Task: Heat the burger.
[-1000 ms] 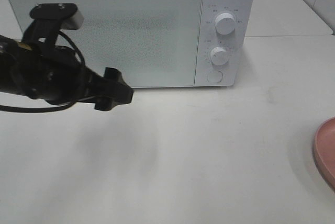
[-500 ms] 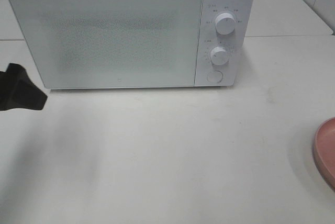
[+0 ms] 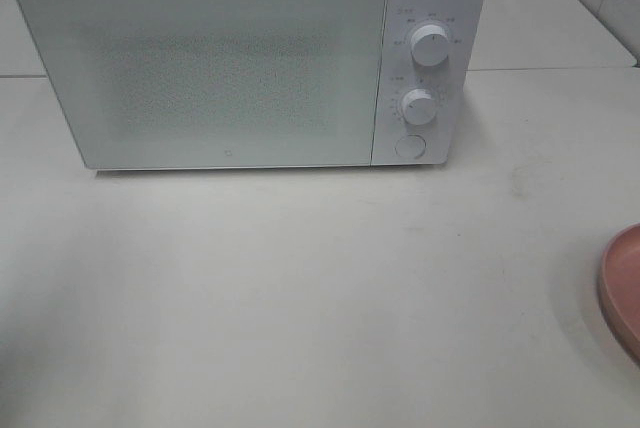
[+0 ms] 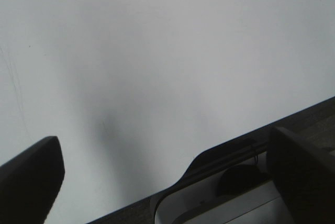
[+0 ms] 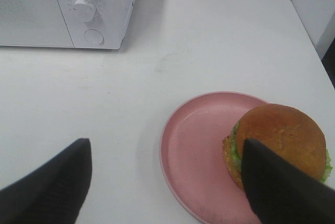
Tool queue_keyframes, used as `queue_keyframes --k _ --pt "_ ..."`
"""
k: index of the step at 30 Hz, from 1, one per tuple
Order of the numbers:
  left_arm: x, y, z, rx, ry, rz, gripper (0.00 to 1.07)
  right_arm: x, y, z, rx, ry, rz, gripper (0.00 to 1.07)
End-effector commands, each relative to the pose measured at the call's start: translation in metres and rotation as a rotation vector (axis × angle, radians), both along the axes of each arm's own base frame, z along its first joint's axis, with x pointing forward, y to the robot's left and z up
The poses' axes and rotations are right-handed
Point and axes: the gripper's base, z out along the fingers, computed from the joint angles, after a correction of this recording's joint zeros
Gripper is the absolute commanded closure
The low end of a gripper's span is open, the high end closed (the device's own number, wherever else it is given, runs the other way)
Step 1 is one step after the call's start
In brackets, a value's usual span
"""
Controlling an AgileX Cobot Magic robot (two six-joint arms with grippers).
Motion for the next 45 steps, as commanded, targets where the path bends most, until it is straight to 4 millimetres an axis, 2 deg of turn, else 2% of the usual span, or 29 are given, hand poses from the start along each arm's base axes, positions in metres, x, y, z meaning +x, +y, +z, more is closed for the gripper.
queue_keyframes --k 1,3,4,6,9,10,14,15,17,34,38,45 --pt "-0.014 0.002 0.0 -0.001 -0.013 0.026 0.07 -0.004 -0.001 0.0 -0.004 -0.032 -0.001 0.31" --pt "-0.035 0.008 -0.01 0.014 -0.031 0.082 0.07 -0.004 -0.001 0.0 -0.004 -0.032 -0.001 0.31" --pt "-0.035 0.008 -0.01 0.014 -0.031 0.082 0.07 -0.004 -0.001 0.0 -0.004 -0.032 -0.001 0.31" --pt "-0.051 0.011 -0.019 0.031 -0.055 0.1 0.07 -0.004 -0.001 0.0 -0.004 -0.032 -0.001 0.31" --pt "-0.056 0.012 -0.021 0.036 -0.069 0.101 0.07 -0.004 -0.001 0.0 -0.004 -0.032 -0.001 0.31" --pt "-0.064 0.013 -0.024 0.029 -0.096 0.109 0.07 -0.004 -0.001 0.0 -0.004 -0.032 -0.001 0.31" --pt "-0.084 0.016 -0.016 0.014 -0.199 0.143 0.07 -0.004 -0.001 0.0 -0.004 -0.032 -0.001 0.31" --pt "-0.084 0.016 -0.016 0.014 -0.199 0.143 0.07 -0.004 -0.001 0.0 -0.004 -0.032 -0.001 0.31" --pt "-0.097 0.017 -0.019 -0.004 -0.225 0.175 0.07 -0.004 -0.001 0.0 -0.004 -0.032 -0.001 0.31" --pt "-0.143 0.024 -0.011 -0.05 -0.514 0.228 0.07 -0.004 -0.001 0.0 -0.004 -0.032 0.0 0.31" --pt "-0.159 0.024 -0.011 -0.041 -0.626 0.32 0.07 -0.004 -0.001 0.0 -0.004 -0.032 0.0 0.31" --pt "-0.159 0.023 -0.012 -0.043 -0.624 0.317 0.07 -0.003 -0.001 0.0 -0.003 -0.028 -0.001 0.31"
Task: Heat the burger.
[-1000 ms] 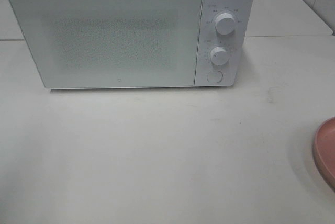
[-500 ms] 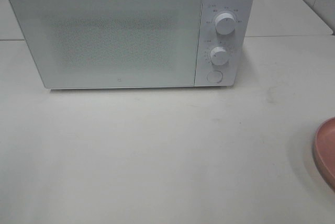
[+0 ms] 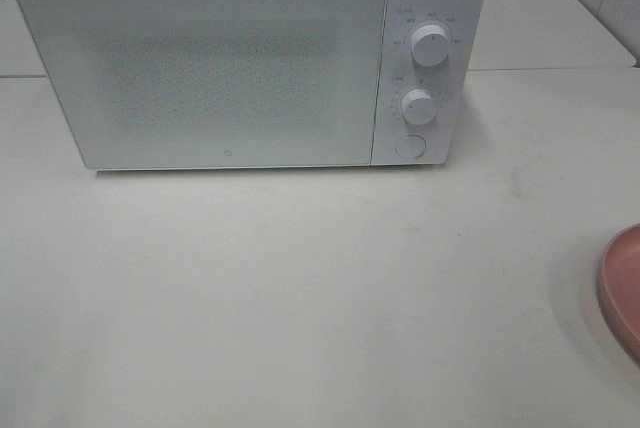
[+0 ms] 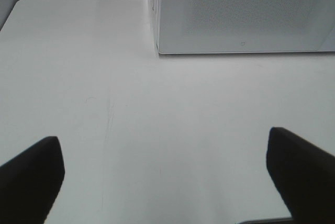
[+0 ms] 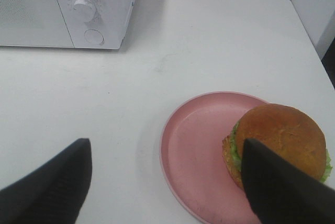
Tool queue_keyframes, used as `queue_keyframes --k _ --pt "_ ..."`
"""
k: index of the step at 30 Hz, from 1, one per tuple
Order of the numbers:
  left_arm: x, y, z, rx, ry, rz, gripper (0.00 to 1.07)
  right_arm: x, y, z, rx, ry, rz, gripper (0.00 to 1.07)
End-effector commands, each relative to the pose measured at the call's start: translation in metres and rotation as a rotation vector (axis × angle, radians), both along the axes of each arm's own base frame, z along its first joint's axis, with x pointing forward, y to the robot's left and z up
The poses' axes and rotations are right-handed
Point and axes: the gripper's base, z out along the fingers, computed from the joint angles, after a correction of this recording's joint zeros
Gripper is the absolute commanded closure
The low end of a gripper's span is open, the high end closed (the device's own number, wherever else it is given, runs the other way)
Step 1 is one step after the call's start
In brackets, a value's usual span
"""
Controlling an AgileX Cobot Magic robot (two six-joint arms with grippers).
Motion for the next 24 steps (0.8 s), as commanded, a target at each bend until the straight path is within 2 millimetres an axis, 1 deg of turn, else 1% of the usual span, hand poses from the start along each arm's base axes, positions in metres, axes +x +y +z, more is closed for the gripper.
queue_keyframes --k 1,24 --pt "-0.0036 -0.0005 -0.0015 -0.01 -0.016 -0.011 0.07 -0.0034 -0.0005 -0.0004 -0.003 -0.028 -0.001 0.31" --pt "-0.0036 -0.0005 -0.0015 -0.01 -0.016 -0.011 0.07 -0.0034 -0.0005 -0.0004 -0.003 -0.028 -0.001 0.31"
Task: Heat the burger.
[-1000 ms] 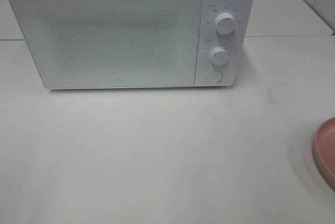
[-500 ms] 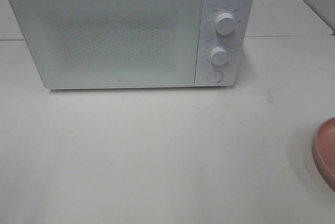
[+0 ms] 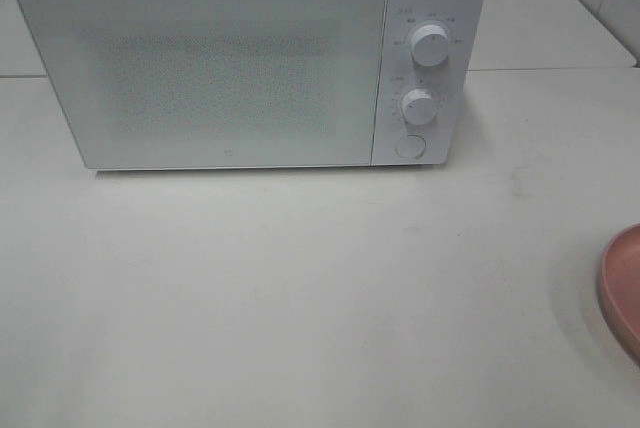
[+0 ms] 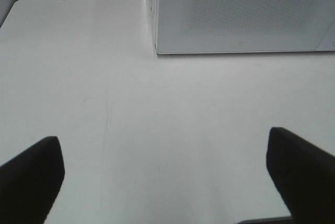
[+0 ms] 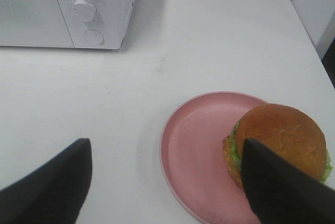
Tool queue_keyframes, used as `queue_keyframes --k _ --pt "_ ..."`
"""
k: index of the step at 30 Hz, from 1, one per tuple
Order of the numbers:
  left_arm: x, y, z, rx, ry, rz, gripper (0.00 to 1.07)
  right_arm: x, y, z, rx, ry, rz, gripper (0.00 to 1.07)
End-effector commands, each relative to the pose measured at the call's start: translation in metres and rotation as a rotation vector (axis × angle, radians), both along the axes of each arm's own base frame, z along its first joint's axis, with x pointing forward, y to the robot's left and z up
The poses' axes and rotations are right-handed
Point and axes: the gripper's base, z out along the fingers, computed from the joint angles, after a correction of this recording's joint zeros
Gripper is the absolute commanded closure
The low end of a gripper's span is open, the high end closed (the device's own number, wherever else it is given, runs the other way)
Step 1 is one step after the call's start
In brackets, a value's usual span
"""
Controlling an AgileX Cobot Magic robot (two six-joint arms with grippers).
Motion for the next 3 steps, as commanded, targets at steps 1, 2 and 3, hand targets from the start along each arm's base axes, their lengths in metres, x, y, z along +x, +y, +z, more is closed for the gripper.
queue_keyframes --k 1,2,3 --pt "-0.0034 -0.0005 -0.0015 -0.011 -0.015 -0.005 0.07 -0.0034 -0.0005 -0.0004 -0.003 -0.028 -0.001 0.31" --pt "-0.0034 -0.0005 -0.0015 -0.011 -0.015 -0.005 0.07 -0.0034 -0.0005 -0.0004 -0.003 -0.028 -0.001 0.31" --pt "-0.0034 -0.0005 -0.0015 -0.011 -0.015 -0.005 0.07 -0.0034 -0.0005 -0.0004 -0.003 -0.028 -0.001 0.31"
